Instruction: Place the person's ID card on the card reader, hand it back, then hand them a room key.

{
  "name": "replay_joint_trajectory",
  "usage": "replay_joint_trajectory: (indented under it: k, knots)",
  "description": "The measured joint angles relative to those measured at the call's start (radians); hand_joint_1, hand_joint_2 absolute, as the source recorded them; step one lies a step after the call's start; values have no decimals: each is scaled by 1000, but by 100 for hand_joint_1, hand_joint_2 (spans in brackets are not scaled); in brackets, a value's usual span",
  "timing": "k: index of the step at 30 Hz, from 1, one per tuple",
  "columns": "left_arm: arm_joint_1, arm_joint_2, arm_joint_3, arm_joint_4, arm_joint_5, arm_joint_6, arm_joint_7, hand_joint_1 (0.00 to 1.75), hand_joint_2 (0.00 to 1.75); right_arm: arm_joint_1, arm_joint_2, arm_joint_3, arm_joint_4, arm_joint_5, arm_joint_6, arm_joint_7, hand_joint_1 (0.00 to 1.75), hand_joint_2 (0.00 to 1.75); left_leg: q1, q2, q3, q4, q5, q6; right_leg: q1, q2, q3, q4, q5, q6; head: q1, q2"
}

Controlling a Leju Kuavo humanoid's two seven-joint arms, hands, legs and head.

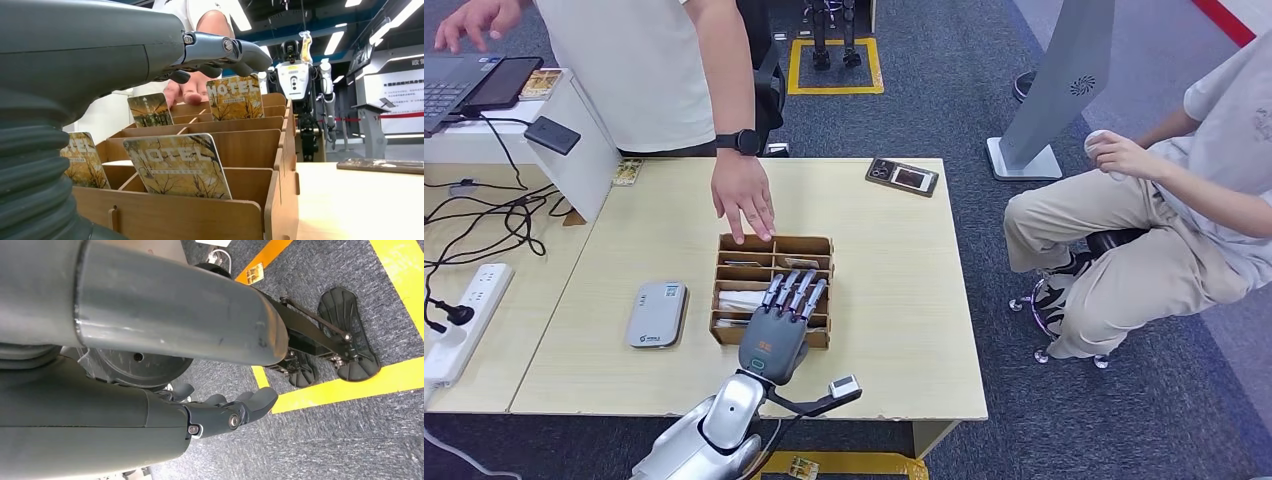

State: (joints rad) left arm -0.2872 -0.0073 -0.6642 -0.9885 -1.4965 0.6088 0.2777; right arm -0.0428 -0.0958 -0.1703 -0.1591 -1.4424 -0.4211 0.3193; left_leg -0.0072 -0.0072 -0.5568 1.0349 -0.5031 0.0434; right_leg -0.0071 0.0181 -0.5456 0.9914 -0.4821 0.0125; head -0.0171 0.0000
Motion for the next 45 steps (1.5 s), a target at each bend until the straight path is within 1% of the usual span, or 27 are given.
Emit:
replay_joint_trajectory:
  k: [6, 7, 8, 10, 11, 12, 18, 27, 34, 45]
  knots:
    - [-1, -6, 8, 9, 0, 0, 0, 0, 175, -3, 0, 2, 0, 0, 0, 0, 0, 0, 0, 0, 0, 0, 0, 0, 0, 0, 0, 0, 0, 0, 0, 0]
    - [-2, -6, 8, 10, 0, 0, 0, 4, 175, -3, 0, 2, 0, 0, 0, 0, 0, 0, 0, 0, 0, 0, 0, 0, 0, 0, 0, 0, 0, 0, 0, 0]
    - [-2, -6, 8, 11, 0, 0, 0, 23, 175, -3, 0, 2, 0, 0, 0, 0, 0, 0, 0, 0, 0, 0, 0, 0, 0, 0, 0, 0, 0, 0, 0, 0]
    - [-2, -6, 8, 12, 0, 1, -3, 110, 175, -3, 0, 2, 0, 0, 0, 0, 0, 0, 0, 0, 0, 0, 0, 0, 0, 0, 0, 0, 0, 0, 0, 0]
    - [-2, -6, 9, 14, 0, 4, -7, 150, 175, -3, 0, 2, 0, 0, 1, 0, 0, 0, 0, 0, 0, 0, 0, 0, 0, 0, 0, 0, 0, 0, 0, 0]
    - [-2, -7, 11, 17, 0, 7, -14, 175, 175, -3, 0, 3, 0, 0, 2, 0, 0, 0, 0, 0, 0, 0, 0, 0, 0, 0, 0, 0, 0, 0, 0, 0]
    - [2, -15, 35, 36, 0, 41, -79, 175, 175, -3, 0, 10, 0, 0, 5, -4, 0, 0, 0, 0, 0, 0, 0, 0, 0, 0, 0, 0, 0, 0, 0, 0]
    - [6, -23, 65, 45, 1, 74, -110, 175, 175, -4, 0, 20, 0, 0, 5, -4, 0, 0, 0, 0, 0, 0, 0, 0, 0, 0, 0, 0, 0, 0, 0, 0]
    - [7, -28, 84, 47, 1, 80, -140, 175, 175, -5, 0, 21, 0, 0, 4, -4, 0, 0, 0, 0, 0, 0, 0, 0, 0, 0, 0, 0, 0, 0, 0, 0]
    - [11, -32, 94, 43, 3, 80, -157, 175, 175, -8, 0, 21, 0, 0, 3, -10, 0, 0, 0, 0, 0, 0, 0, 0, 0, 0, 0, 0, 0, 0, 0, 0]
